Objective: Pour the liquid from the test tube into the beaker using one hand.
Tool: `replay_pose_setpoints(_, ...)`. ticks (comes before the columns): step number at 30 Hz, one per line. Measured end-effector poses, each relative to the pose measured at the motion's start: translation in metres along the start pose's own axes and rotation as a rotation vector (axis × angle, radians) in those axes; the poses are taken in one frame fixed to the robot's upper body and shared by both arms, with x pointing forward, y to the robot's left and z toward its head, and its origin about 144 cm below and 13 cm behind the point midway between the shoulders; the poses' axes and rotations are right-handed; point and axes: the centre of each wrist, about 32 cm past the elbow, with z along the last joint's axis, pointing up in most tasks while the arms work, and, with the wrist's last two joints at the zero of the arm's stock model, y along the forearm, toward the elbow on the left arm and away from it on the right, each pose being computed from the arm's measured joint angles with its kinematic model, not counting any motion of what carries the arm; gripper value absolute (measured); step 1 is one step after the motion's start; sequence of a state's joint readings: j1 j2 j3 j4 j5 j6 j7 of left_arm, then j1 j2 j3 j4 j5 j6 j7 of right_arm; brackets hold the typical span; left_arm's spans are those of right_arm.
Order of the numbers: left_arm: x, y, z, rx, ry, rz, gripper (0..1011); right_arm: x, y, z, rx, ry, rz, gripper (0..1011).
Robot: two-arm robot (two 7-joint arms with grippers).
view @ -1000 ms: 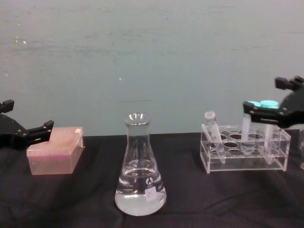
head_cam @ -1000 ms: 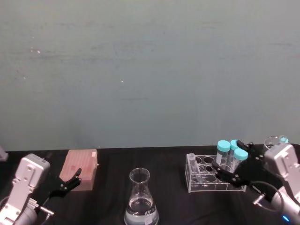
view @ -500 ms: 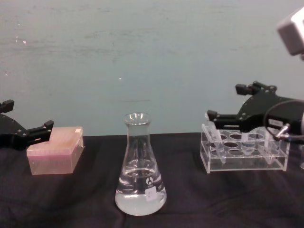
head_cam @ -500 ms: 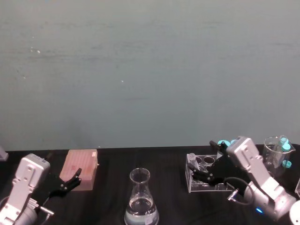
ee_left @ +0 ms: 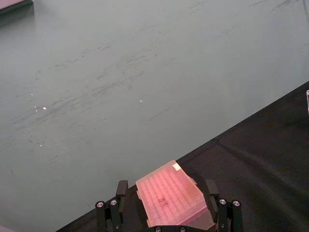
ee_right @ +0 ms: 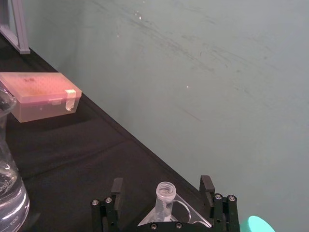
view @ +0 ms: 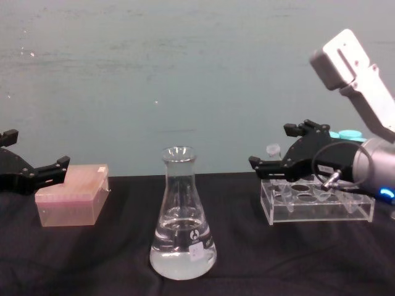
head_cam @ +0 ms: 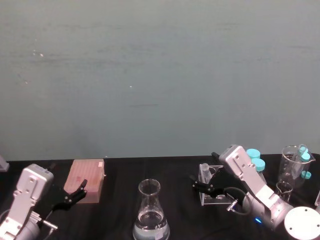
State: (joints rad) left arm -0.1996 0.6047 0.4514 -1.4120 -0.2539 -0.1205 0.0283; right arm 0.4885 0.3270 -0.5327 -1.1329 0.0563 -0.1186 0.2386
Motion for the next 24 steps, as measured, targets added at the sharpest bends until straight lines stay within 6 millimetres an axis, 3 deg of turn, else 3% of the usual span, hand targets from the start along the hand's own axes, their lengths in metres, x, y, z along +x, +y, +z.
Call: replay_pose_setpoints(24, 0.000, 0.000, 0.000, 0.000, 0.000, 0.000, 1000, -0.006, 0.019, -0.011, -0.081, -0.002, -0.020, 1003)
